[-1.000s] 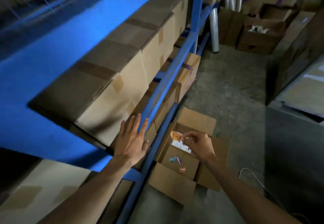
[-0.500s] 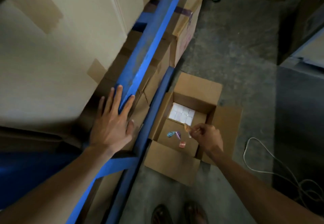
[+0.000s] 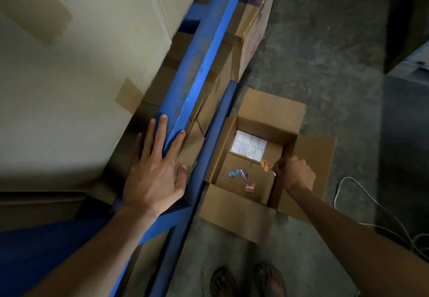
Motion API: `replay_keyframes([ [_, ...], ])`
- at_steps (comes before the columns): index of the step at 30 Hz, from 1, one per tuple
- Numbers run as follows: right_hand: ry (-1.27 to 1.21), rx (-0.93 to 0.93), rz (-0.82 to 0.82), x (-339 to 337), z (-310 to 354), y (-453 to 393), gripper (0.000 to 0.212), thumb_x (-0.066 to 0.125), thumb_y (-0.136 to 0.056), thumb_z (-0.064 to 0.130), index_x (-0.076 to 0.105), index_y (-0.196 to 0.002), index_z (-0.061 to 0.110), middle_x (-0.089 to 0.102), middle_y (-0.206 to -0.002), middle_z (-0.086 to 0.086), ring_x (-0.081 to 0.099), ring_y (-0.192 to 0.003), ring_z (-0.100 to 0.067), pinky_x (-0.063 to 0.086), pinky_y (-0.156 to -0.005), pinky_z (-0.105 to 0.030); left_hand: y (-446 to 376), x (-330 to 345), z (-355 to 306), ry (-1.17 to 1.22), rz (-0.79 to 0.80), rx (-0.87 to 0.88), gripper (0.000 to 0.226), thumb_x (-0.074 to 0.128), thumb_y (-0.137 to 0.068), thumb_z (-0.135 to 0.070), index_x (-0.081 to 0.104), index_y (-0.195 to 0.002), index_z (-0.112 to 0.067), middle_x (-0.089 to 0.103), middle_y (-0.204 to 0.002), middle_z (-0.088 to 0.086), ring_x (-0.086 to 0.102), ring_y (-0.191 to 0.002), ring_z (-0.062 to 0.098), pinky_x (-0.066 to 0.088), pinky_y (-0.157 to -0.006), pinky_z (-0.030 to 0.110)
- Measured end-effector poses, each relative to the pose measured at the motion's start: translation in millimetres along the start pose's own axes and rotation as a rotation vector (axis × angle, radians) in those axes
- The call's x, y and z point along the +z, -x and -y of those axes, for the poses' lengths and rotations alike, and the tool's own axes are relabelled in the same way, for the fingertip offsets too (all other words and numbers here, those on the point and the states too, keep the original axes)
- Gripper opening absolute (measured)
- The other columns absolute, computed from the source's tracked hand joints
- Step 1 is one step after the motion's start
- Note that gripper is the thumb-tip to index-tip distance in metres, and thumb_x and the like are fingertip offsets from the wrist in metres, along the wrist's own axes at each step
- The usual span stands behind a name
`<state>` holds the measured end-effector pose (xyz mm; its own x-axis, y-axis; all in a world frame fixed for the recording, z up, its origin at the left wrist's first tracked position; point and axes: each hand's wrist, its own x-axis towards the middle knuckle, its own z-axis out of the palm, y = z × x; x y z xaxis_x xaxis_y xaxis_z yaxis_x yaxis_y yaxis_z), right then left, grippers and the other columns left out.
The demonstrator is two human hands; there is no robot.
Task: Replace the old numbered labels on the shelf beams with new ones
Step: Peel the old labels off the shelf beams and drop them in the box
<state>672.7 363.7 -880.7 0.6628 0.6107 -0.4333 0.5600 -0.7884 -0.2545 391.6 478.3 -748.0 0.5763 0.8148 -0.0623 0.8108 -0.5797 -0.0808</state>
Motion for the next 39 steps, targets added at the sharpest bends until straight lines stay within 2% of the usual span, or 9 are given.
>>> replay_keyframes([
  [5, 0.005, 0.024, -0.003, -1, -3, -11, 0.015, 0.065, -0.087, 0.034, 0.074, -0.097, 0.027, 0.069, -0.104, -0.012, 0.067, -0.095, -0.035, 0.051, -0.077, -0.036, 0, 1, 0, -0.007, -0.016, -0.006, 0.071, 0.059, -0.084, -0.037, 0.037, -0.150, -0.021, 0.004, -0.167, 0.014, 0.009, -0.153, 0.034, 0.037, -0.109, 0.059],
  [10, 0.037, 0.007, 0.001, -1, -5, -17, 0.024, 0.061, -0.092, 0.039, 0.070, -0.111, 0.028, 0.068, -0.108, -0.010, 0.066, -0.098, -0.031, 0.052, -0.079, -0.037, 0, -1, -1, 0.010, -0.004, -0.022, 0.070, 0.060, -0.084, -0.037, 0.039, -0.149, -0.022, 0.006, -0.167, 0.013, 0.012, -0.152, 0.034, 0.047, -0.099, 0.058],
  [17, 0.013, 0.021, 0.015, -5, -5, -23, 0.025, 0.062, -0.092, 0.032, 0.069, -0.115, 0.023, 0.066, -0.114, -0.013, 0.064, -0.103, -0.034, 0.052, -0.084, -0.039, 0, -1, -2, 0.002, -0.005, -0.022, 0.071, 0.062, -0.083, -0.035, 0.040, -0.149, -0.022, 0.005, -0.167, 0.013, 0.012, -0.152, 0.035, 0.042, -0.105, 0.059],
  [22, -0.029, 0.017, 0.007, -6, -3, -27, 0.018, 0.062, -0.090, 0.035, 0.071, -0.101, 0.024, 0.068, -0.108, -0.012, 0.065, -0.099, -0.034, 0.052, -0.081, -0.037, 0, -1, -2, 0.011, -0.015, -0.024, 0.067, 0.056, -0.085, -0.035, 0.040, -0.149, -0.021, 0.004, -0.167, 0.013, 0.013, -0.152, 0.035, 0.042, -0.106, 0.060],
  [27, -0.033, -0.008, 0.022, -7, -2, -28, 0.019, 0.061, -0.092, 0.031, 0.070, -0.108, 0.030, 0.068, -0.112, -0.011, 0.065, -0.102, -0.033, 0.052, -0.083, -0.038, 0, -1, -2, 0.011, -0.012, -0.025, 0.067, 0.052, -0.085, -0.037, 0.039, -0.150, -0.022, 0.002, -0.167, 0.012, 0.012, -0.152, 0.035, 0.039, -0.109, 0.060],
  [31, -0.087, -0.019, 0.051, -11, -1, -25, 0.016, 0.065, -0.088, 0.030, 0.071, -0.102, 0.032, 0.069, -0.112, -0.009, 0.065, -0.103, -0.032, 0.053, -0.086, -0.038, 0, -1, -3, 0.011, -0.004, -0.034, 0.073, 0.062, -0.083, -0.034, 0.037, -0.151, -0.022, 0.001, -0.167, 0.011, 0.011, -0.152, 0.034, 0.035, -0.111, 0.058],
  [35, -0.135, -0.069, 0.100, -17, -3, -18, 0.015, 0.063, -0.087, 0.030, 0.071, -0.099, 0.032, 0.070, -0.108, -0.006, 0.065, -0.100, -0.028, 0.055, -0.085, -0.037, 1, -1, -3, 0.019, -0.006, -0.031, 0.075, 0.064, -0.083, -0.033, 0.036, -0.151, -0.022, 0.001, -0.167, 0.011, 0.010, -0.153, 0.034, 0.036, -0.112, 0.058],
  [39, -0.222, -0.152, 0.161, -24, -4, -5, 0.021, 0.063, -0.087, 0.032, 0.071, -0.106, 0.029, 0.072, -0.107, -0.004, 0.065, -0.102, -0.025, 0.055, -0.086, -0.036, 1, 0, -1, 0.002, -0.032, -0.023, 0.074, 0.063, -0.082, -0.035, 0.038, -0.150, -0.021, 0.003, -0.167, 0.012, 0.011, -0.152, 0.034, 0.039, -0.108, 0.057],
])
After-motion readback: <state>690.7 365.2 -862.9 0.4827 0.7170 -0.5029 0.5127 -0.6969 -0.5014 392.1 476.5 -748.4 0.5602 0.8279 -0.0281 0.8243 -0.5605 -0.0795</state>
